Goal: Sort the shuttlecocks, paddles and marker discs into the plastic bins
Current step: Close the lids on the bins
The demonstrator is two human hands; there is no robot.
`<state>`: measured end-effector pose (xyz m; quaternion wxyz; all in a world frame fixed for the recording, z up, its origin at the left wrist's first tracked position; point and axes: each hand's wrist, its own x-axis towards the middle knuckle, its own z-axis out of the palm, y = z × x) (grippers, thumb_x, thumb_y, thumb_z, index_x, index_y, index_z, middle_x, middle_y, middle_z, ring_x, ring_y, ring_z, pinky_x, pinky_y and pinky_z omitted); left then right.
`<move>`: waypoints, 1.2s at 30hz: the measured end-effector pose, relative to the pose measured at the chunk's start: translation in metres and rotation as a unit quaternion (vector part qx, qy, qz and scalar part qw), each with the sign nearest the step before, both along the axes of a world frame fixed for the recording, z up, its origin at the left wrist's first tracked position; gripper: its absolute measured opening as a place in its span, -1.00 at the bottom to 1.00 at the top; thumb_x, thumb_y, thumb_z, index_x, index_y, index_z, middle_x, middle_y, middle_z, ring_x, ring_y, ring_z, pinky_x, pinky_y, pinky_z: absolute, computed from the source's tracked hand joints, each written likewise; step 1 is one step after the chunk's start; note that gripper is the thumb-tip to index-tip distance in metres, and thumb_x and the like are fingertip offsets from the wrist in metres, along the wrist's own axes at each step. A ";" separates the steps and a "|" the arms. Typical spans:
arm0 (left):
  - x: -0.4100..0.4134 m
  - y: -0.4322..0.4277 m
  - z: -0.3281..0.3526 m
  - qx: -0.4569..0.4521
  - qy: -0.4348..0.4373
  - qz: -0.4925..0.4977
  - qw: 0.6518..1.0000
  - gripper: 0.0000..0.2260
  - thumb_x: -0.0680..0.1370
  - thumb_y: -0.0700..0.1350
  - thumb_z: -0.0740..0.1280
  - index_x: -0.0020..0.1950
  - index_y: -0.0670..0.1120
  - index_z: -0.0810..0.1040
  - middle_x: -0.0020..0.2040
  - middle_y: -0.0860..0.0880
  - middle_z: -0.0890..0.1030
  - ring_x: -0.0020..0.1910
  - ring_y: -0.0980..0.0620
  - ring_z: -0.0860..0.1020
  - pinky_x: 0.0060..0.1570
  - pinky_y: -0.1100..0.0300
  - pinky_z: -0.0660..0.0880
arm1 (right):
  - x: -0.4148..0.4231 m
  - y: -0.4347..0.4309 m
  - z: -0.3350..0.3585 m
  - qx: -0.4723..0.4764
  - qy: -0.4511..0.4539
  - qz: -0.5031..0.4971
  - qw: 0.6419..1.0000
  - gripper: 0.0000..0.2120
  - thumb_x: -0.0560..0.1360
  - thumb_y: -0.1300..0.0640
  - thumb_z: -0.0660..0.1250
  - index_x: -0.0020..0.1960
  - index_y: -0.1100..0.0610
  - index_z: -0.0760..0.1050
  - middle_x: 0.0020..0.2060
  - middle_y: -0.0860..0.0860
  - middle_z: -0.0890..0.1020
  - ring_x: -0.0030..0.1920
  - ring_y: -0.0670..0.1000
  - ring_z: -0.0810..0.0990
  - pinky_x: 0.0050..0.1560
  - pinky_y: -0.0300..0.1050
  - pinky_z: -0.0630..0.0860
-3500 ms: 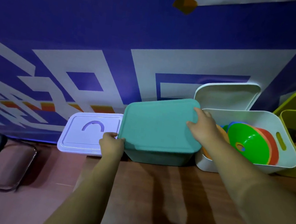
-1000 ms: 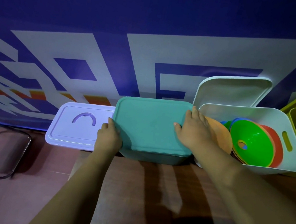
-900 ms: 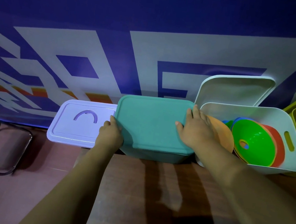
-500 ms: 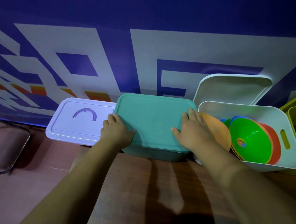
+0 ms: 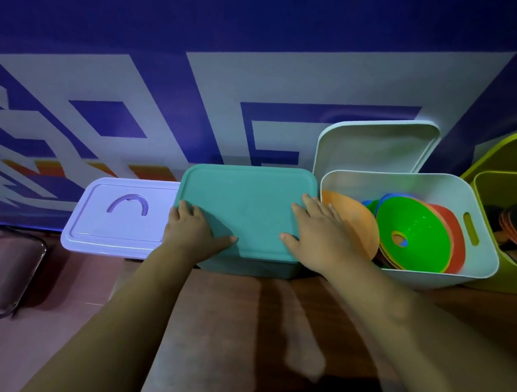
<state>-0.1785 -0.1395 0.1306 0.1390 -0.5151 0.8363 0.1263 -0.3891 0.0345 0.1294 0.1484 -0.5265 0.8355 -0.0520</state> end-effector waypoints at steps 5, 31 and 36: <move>-0.019 0.015 0.012 0.012 0.030 -0.003 0.999 -0.17 0.47 0.31 0.44 0.55 -0.17 0.29 0.54 -0.24 0.29 0.49 -0.28 0.30 0.45 -0.21 0.38 | -0.033 -0.006 0.027 -0.131 -0.159 -0.110 0.972 -0.56 0.66 -0.01 0.32 0.48 0.14 0.51 0.51 0.11 0.48 0.49 0.13 0.44 0.46 -0.07 0.32; -0.114 0.073 0.054 0.155 0.315 -0.029 0.936 -0.58 0.66 0.09 0.32 0.47 -0.05 0.49 0.39 0.01 0.56 0.20 0.04 0.59 0.15 0.15 0.49 | -0.149 -0.007 0.150 -0.328 -0.231 -0.306 0.864 -0.65 0.45 -0.33 0.32 0.07 -0.11 0.50 0.01 -0.07 0.71 0.05 0.03 0.68 0.16 0.03 0.58; -0.163 0.074 0.062 0.333 0.486 0.137 0.796 -0.60 0.70 0.18 0.22 0.34 -0.08 0.55 0.19 -0.05 0.68 0.06 0.05 0.71 0.22 -0.03 0.62 | -0.142 0.052 0.194 -0.451 -0.298 -0.374 0.753 -0.53 0.45 -0.43 0.36 0.04 -0.04 0.50 0.05 0.02 0.67 0.06 0.03 0.71 0.12 0.13 0.71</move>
